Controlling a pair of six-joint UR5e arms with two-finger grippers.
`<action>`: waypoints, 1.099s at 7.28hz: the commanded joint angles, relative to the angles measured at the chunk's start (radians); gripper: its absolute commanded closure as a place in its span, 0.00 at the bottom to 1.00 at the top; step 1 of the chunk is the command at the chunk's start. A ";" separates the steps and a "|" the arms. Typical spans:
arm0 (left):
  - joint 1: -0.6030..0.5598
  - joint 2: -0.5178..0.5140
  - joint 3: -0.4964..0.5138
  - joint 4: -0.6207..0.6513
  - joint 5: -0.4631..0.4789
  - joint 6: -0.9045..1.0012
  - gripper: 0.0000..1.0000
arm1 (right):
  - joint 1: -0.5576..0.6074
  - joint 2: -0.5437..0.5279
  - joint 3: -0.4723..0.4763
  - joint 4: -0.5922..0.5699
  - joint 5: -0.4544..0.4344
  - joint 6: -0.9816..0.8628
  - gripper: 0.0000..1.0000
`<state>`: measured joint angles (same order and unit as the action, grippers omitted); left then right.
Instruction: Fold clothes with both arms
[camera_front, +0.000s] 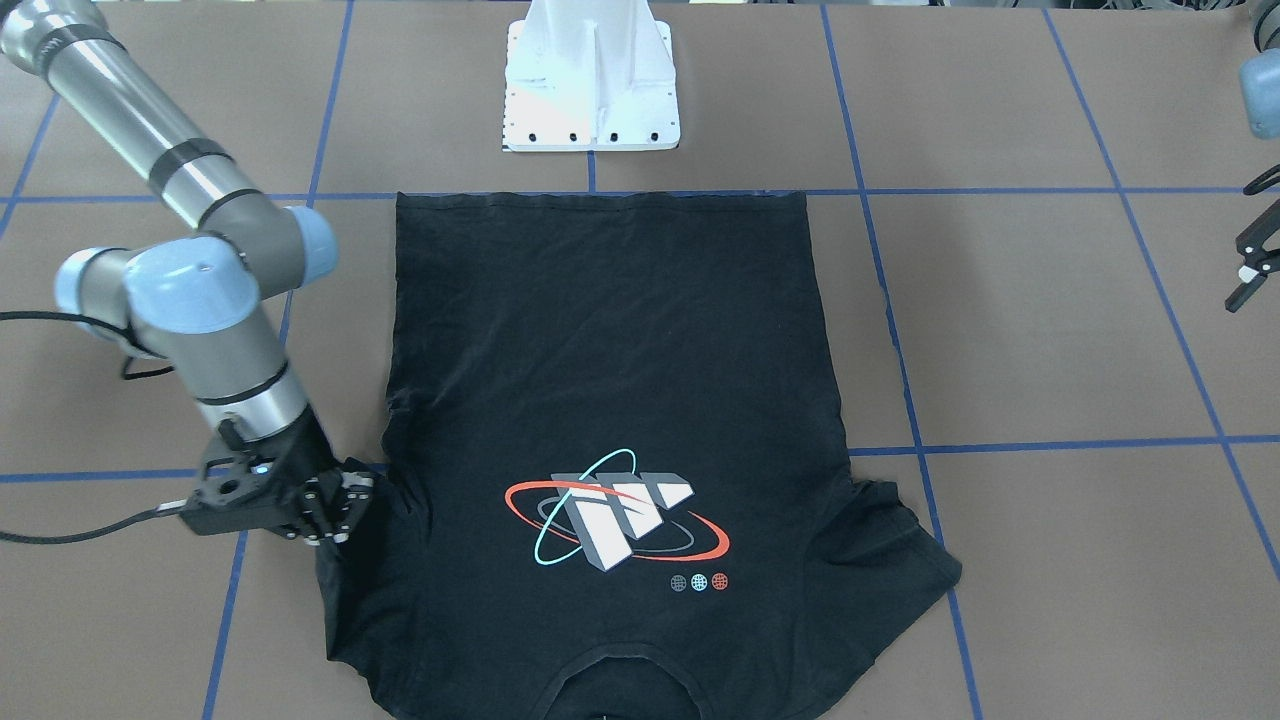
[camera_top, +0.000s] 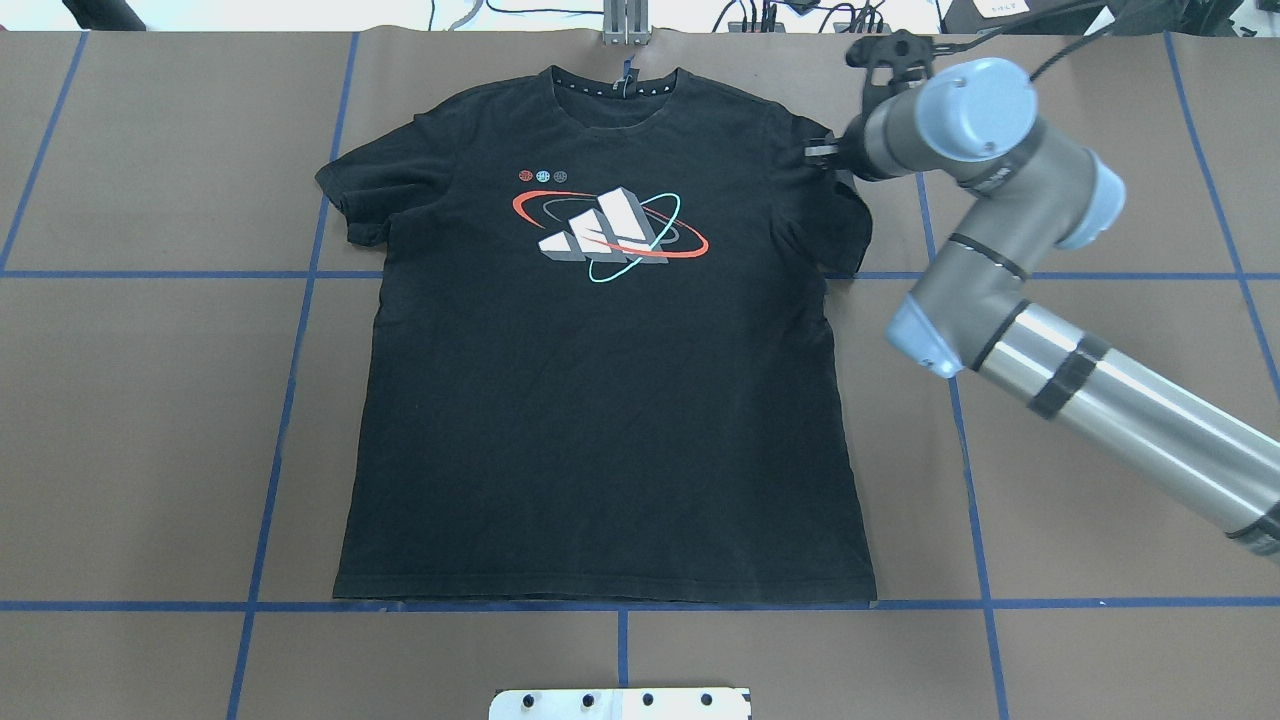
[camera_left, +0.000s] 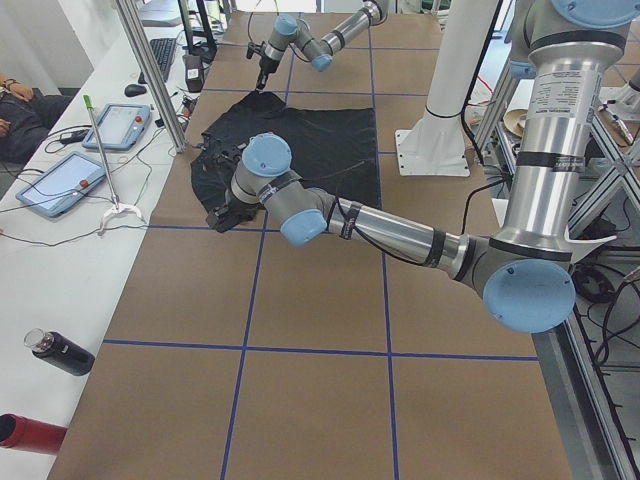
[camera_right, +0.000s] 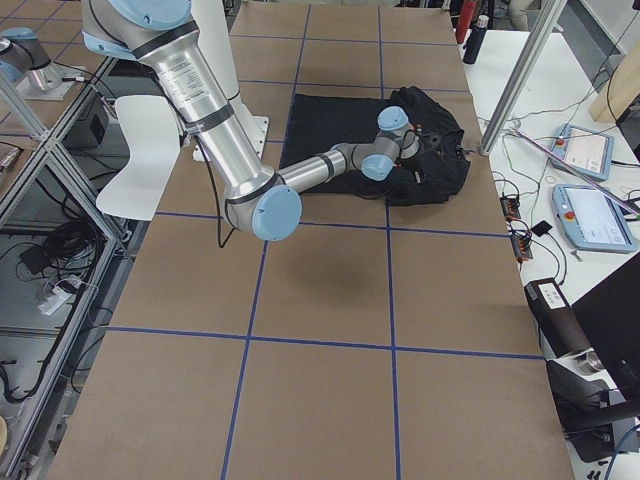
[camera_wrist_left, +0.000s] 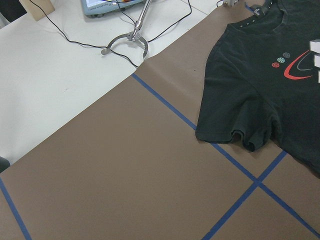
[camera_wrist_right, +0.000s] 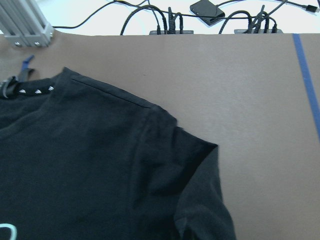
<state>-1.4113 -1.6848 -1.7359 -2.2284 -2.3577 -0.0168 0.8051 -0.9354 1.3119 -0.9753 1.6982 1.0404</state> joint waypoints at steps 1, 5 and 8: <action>0.000 -0.001 0.001 -0.005 0.002 0.000 0.00 | -0.087 0.120 -0.020 -0.130 -0.106 0.136 1.00; 0.006 -0.001 0.003 -0.005 0.002 -0.002 0.00 | -0.173 0.250 -0.197 -0.132 -0.226 0.175 1.00; 0.011 -0.013 0.010 -0.005 0.002 -0.002 0.00 | -0.178 0.253 -0.206 -0.129 -0.236 0.196 0.00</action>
<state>-1.4039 -1.6900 -1.7312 -2.2334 -2.3562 -0.0184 0.6278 -0.6844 1.1079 -1.1051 1.4669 1.2200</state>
